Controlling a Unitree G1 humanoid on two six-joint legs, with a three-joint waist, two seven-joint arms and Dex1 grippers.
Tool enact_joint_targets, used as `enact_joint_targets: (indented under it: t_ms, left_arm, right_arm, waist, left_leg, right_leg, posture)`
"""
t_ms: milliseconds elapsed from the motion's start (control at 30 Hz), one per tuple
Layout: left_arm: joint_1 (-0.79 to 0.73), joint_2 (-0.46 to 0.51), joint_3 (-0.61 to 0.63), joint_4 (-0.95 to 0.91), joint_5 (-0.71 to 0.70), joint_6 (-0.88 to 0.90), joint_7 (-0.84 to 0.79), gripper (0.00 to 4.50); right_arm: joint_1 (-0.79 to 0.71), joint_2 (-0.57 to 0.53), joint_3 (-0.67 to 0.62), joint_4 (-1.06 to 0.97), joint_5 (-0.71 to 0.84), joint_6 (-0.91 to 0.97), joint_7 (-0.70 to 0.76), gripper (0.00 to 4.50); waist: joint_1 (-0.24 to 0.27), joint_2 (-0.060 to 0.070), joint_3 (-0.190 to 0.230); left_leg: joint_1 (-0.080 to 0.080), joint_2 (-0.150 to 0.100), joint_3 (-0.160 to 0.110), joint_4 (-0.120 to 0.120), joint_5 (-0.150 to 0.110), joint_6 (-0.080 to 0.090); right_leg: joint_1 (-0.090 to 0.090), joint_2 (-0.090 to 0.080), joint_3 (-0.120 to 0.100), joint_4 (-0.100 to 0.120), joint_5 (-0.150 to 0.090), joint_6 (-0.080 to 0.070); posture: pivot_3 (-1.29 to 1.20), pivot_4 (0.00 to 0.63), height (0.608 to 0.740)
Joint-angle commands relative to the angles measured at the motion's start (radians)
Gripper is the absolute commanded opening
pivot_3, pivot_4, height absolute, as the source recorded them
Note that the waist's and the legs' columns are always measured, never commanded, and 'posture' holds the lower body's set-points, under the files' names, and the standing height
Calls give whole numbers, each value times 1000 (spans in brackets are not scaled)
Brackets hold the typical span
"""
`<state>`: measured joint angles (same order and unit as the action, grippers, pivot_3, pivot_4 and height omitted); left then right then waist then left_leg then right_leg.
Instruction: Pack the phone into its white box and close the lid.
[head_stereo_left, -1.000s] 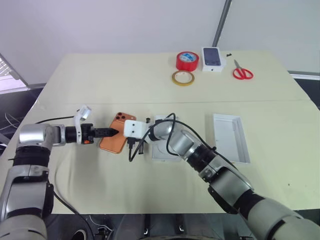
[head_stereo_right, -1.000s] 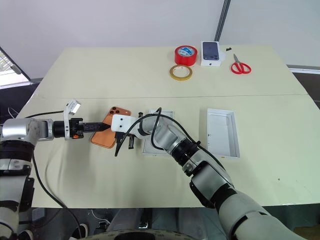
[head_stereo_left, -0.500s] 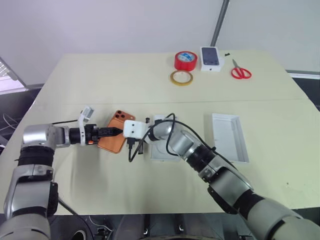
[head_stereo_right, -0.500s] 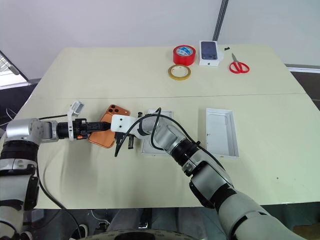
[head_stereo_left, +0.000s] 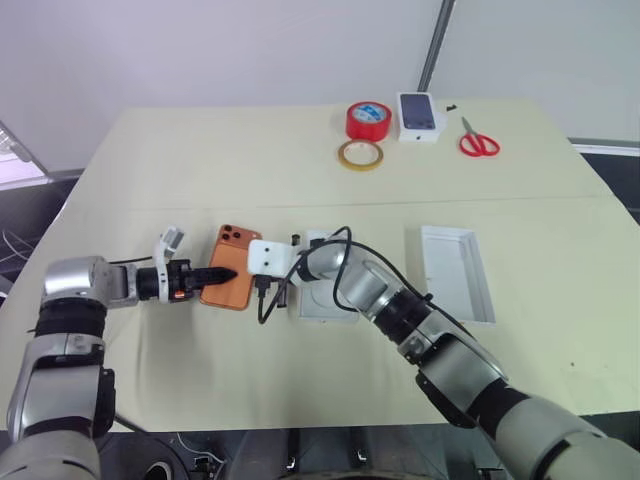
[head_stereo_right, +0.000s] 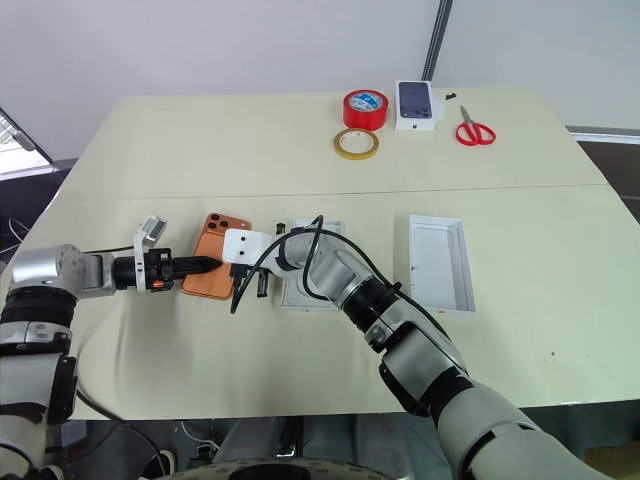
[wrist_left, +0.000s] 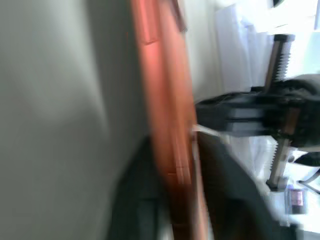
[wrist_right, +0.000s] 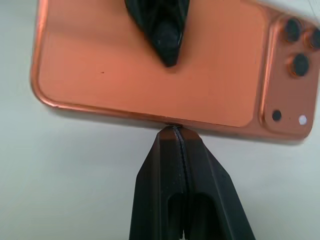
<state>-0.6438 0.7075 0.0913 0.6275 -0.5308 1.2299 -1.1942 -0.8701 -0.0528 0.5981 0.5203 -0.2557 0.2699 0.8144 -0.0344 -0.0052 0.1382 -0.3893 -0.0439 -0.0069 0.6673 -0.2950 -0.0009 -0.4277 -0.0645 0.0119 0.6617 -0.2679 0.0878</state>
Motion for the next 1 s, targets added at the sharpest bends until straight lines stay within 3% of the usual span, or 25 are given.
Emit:
enact_joint_targets:
  t_ms: [33,200,300,400,567,700,900,1000]
  left_arm:
    - [20,9,3,-14,-1,4,18,45]
    - [2,7,81,42,-40,44,52,45]
    - [-3,2,154,59,-93,104,75,45]
    - [8,-15,232,44,-141,161,111,0]
    - [90,-114,347,-146,-206,209,240,0]
    - [99,-203,463,-224,-251,272,362,0]
    - [107,-228,464,-296,-264,252,423,0]
    - [88,-232,452,-281,-259,223,441,0]
  right_arm:
    - [-2,-9,-16,-3,-12,1,-6,0]
    - [0,-22,-50,-36,16,-35,-6,0]
    - [6,-17,-168,-111,155,18,51,0]
    - [41,-40,-284,-261,361,174,201,922]
    - [216,-249,-261,-536,412,155,346,3487]
    - [392,-438,-246,-659,365,5,399,3487]
    - [512,-486,-277,-693,338,-157,315,3487]
    - [531,-508,-244,-652,273,-237,292,2677]
  waist:
    - [-6,0,0]
    - [-9,0,1]
    - [-10,-4,3]
    - [-10,-7,6]
    - [-1,-8,5]
    - [14,-9,6]
    - [10,-10,7]
    - [18,-10,7]
  left_leg:
    - [0,0,0,0,0,0]
    - [0,0,0,0,0,0]
    - [-1,0,0,0,0,0]
    - [-3,1,0,0,0,-1]
    - [-3,1,-1,0,-3,6]
    - [-5,1,-1,0,-5,8]
    - [-4,4,0,-1,-2,3]
    - [-3,4,0,-2,-1,1]
  right_leg:
    - [0,0,0,0,0,0]
    - [-1,0,0,0,0,0]
    - [-2,0,0,0,0,0]
    - [-3,0,0,0,0,0]
    - [-2,0,0,-2,0,0]
    - [0,0,0,-9,0,0]
    - [-1,2,0,-9,0,0]
    - [0,2,0,-9,0,0]
  posture:
    - [0,150,740]
    - [0,150,740]
    - [0,150,740]
    - [0,150,740]
    - [0,150,740]
    - [0,150,740]
    - [0,150,740]
    - [0,150,740]
